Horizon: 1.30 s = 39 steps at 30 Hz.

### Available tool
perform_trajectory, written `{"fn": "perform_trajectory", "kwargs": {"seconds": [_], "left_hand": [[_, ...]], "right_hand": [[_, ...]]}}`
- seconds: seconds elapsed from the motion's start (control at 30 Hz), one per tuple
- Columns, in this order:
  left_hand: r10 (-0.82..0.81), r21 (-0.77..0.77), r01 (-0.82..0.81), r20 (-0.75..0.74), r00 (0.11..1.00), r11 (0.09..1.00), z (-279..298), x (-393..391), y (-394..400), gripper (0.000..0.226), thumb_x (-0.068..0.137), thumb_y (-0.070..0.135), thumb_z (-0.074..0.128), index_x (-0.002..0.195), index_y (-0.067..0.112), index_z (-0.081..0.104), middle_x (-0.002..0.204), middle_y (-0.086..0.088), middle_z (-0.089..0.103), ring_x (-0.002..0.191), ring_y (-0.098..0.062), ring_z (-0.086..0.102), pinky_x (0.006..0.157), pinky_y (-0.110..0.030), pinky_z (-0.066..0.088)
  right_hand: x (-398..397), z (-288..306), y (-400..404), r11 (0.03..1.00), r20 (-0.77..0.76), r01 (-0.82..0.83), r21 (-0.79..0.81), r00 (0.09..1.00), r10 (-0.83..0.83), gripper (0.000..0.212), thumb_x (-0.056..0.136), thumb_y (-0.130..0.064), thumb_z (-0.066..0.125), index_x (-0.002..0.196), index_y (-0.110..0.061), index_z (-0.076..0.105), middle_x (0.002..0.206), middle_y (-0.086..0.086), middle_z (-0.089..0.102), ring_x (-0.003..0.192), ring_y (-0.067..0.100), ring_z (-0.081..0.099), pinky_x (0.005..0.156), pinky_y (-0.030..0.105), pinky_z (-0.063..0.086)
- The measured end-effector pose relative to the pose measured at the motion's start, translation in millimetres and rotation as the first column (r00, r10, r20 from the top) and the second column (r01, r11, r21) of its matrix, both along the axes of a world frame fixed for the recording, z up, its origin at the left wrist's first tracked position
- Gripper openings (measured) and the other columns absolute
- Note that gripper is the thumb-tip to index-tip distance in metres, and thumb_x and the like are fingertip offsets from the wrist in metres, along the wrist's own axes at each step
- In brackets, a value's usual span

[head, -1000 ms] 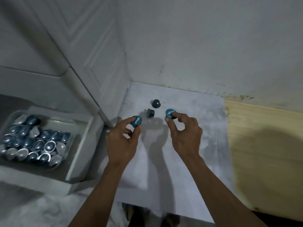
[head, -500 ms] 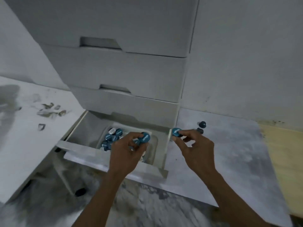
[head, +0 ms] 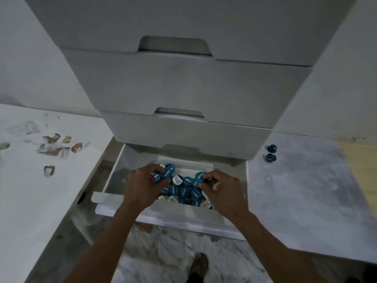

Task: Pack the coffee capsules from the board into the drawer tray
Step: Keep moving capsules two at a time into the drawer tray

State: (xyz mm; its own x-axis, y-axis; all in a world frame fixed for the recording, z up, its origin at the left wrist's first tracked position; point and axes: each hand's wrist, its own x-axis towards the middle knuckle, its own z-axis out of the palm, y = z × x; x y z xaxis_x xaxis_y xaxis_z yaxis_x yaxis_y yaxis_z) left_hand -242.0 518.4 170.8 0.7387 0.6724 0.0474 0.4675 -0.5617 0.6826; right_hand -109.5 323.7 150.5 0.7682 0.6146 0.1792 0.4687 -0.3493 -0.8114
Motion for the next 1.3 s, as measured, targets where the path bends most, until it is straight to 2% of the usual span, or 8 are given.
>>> {"fn": "perform_trajectory", "kwargs": {"seconds": [0.07, 0.2, 0.33, 0.43, 0.57, 0.87, 1.03, 1.3], "left_hand": [[-0.035, -0.01, 0.035, -0.001, 0.999, 0.999, -13.8, 12.6, 11.3, 0.024, 0.071, 0.026, 0.085, 0.089, 0.02, 0.072, 0.058, 0.014, 0.055, 0.047, -0.006, 0.052, 0.053, -0.022, 0.042], [-0.119, 0.026, 0.122, -0.092, 0.989, 0.992, -35.7, 39.8, 30.4, 0.024, 0.074, 0.029, 0.083, 0.093, 0.02, 0.071, 0.065, 0.012, 0.053, 0.053, -0.007, 0.054, 0.054, -0.024, 0.047], [-0.199, 0.027, 0.207, -0.17, 0.965, 0.978, -58.6, 67.8, 43.6, 0.027, 0.077, 0.032, 0.079, 0.101, 0.024, 0.07, 0.075, 0.005, 0.066, 0.06, -0.011, 0.059, 0.062, -0.031, 0.056], [-0.285, -0.001, 0.291, -0.202, 0.937, 0.957, -74.2, 82.9, 48.1, 0.026, 0.079, 0.03, 0.077, 0.103, 0.023, 0.069, 0.089, 0.003, 0.071, 0.067, -0.012, 0.059, 0.069, -0.03, 0.055], [-0.348, 0.001, 0.359, -0.241, 0.906, 0.933, -91.4, 94.8, 53.8, 0.023, 0.076, 0.032, 0.077, 0.098, 0.028, 0.068, 0.087, 0.002, 0.072, 0.074, -0.021, 0.066, 0.071, -0.04, 0.056], [-0.395, 0.094, 0.436, -0.284, 0.874, 0.895, -99.7, 100.8, 57.7, 0.027, 0.077, 0.035, 0.077, 0.102, 0.027, 0.072, 0.088, 0.002, 0.076, 0.075, -0.021, 0.069, 0.073, -0.039, 0.057], [-0.382, 0.221, 0.452, -0.296, 0.876, 0.865, -98.3, 98.5, 51.5, 0.024, 0.081, 0.032, 0.074, 0.105, 0.028, 0.074, 0.085, 0.0, 0.077, 0.078, -0.024, 0.072, 0.071, -0.033, 0.056], [-0.383, 0.235, 0.463, -0.317, 0.868, 0.855, -98.8, 98.3, 51.2, 0.02, 0.086, 0.034, 0.068, 0.105, 0.034, 0.073, 0.094, 0.002, 0.077, 0.085, -0.022, 0.072, 0.076, -0.033, 0.056]], "right_hand": [[9.6, -11.4, 16.1, 0.999, -0.003, -0.009, -0.033, 1.0, 0.009, 0.016, 0.075, -0.016, 0.083, 0.089, -0.016, 0.074, 0.08, -0.016, 0.067, 0.074, -0.008, 0.061, 0.066, 0.001, 0.043], [29.7, -32.1, 42.2, 0.991, -0.024, -0.046, -0.122, 0.999, 0.044, 0.016, 0.079, -0.016, 0.079, 0.095, -0.016, 0.074, 0.089, -0.007, 0.072, 0.074, 0.002, 0.061, 0.072, 0.006, 0.045], [50.6, -56.0, 60.4, 0.953, -0.067, -0.086, -0.292, 0.995, 0.069, 0.019, 0.084, -0.022, 0.074, 0.103, -0.021, 0.072, 0.099, 0.004, 0.071, 0.084, 0.015, 0.064, 0.08, 0.028, 0.052], [60.3, -61.9, 67.4, 0.904, -0.064, -0.129, -0.406, 0.992, 0.113, 0.021, 0.087, -0.028, 0.069, 0.107, -0.022, 0.069, 0.099, 0.007, 0.068, 0.091, 0.023, 0.062, 0.081, 0.037, 0.052], [63.1, -66.9, 75.4, 0.881, 0.033, -0.143, -0.451, 0.984, 0.177, 0.017, 0.087, -0.027, 0.069, 0.103, -0.022, 0.071, 0.092, 0.007, 0.072, 0.091, 0.025, 0.063, 0.081, 0.037, 0.052], [63.4, -85.1, 85.2, 0.849, 0.145, -0.096, -0.52, 0.969, 0.199, 0.015, 0.084, -0.025, 0.068, 0.098, -0.021, 0.073, 0.089, 0.004, 0.074, 0.083, 0.026, 0.067, 0.082, 0.038, 0.05], [65.0, -90.2, 86.2, 0.84, 0.143, -0.097, -0.534, 0.969, 0.203, 0.016, 0.087, -0.028, 0.062, 0.097, -0.023, 0.073, 0.085, 0.003, 0.075, 0.079, 0.024, 0.067, 0.082, 0.036, 0.048], [70.0, -87.4, 80.8, 0.817, 0.127, -0.168, -0.551, 0.951, 0.281, 0.02, 0.094, -0.03, 0.055, 0.106, -0.028, 0.071, 0.097, -0.001, 0.075, 0.088, 0.018, 0.067, 0.091, 0.035, 0.044]]}}
